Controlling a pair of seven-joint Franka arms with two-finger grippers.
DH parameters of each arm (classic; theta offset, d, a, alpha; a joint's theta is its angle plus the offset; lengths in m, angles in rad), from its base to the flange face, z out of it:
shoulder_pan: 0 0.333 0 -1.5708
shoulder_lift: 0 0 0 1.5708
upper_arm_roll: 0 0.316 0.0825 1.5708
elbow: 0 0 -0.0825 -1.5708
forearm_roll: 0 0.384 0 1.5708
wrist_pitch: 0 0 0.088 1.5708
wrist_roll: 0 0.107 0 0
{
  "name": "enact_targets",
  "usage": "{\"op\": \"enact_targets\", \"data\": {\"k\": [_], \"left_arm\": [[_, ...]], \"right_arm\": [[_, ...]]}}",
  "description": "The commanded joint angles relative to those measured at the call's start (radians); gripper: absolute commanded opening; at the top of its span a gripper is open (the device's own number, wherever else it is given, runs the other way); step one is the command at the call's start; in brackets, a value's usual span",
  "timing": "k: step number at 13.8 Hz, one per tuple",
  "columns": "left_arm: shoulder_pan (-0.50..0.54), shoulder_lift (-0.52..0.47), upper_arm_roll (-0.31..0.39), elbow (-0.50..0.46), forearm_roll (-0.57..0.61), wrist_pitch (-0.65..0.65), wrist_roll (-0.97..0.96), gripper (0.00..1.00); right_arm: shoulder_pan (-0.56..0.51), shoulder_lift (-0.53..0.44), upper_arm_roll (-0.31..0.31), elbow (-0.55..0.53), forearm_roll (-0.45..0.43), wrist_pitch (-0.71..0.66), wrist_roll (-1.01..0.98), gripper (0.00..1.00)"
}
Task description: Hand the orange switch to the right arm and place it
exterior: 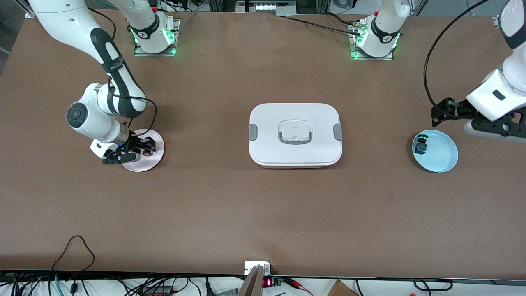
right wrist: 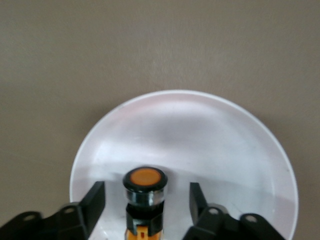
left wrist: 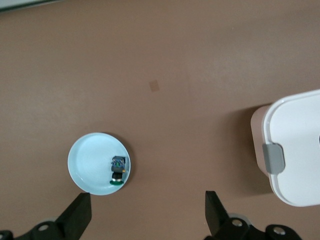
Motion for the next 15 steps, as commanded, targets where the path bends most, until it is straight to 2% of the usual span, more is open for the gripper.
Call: {"op": "enact_targets", "data": {"k": [1,4,6,7,9,12,15], "left_arm": [[-0.036,-0.036,0.011,-0.033,-0.006,-0.031,-0.044,1.00],[-0.038,-0.036,-0.015,-0.026,-0.006,-0.058,-0.094,1.00],[-0.038,-0.036,-0.016,-0.025,-0.006,-0.058,-0.094,1.00],[-0.038,-0.036,-0.015,-0.025,-0.011,-0.058,-0.095,1.00],[-0.034,-0.035,-0.015,-0.025,-0.015,-0.058,-0.097,1.00],[-0.021,-0.036,-0.006,-0.026,-0.015,-0.064,-0.095,1.00],[-0.008,-0.029,-0.001,-0.015,-0.015,-0.077,-0.095,1.00]], "right_arm": [[0.005,-0.095,-0.005,0.020,-0.014,-0.095,0.014,1.00],[0.005,-0.181,-0.005,0.085,-0.076,-0.241,0.042,1.00],[0.004,-0.215,0.001,0.219,-0.185,-0.446,0.138,1.00],[0.005,-0.230,0.005,0.283,-0.201,-0.554,0.164,1.00],[0.005,-0.308,0.012,0.334,-0.204,-0.666,0.162,1.00],[0.005,-0.440,0.023,0.345,-0.205,-0.784,0.162,1.00],[0.002,-0.470,0.018,0.429,-0.218,-0.895,0.163,1.00]]}}
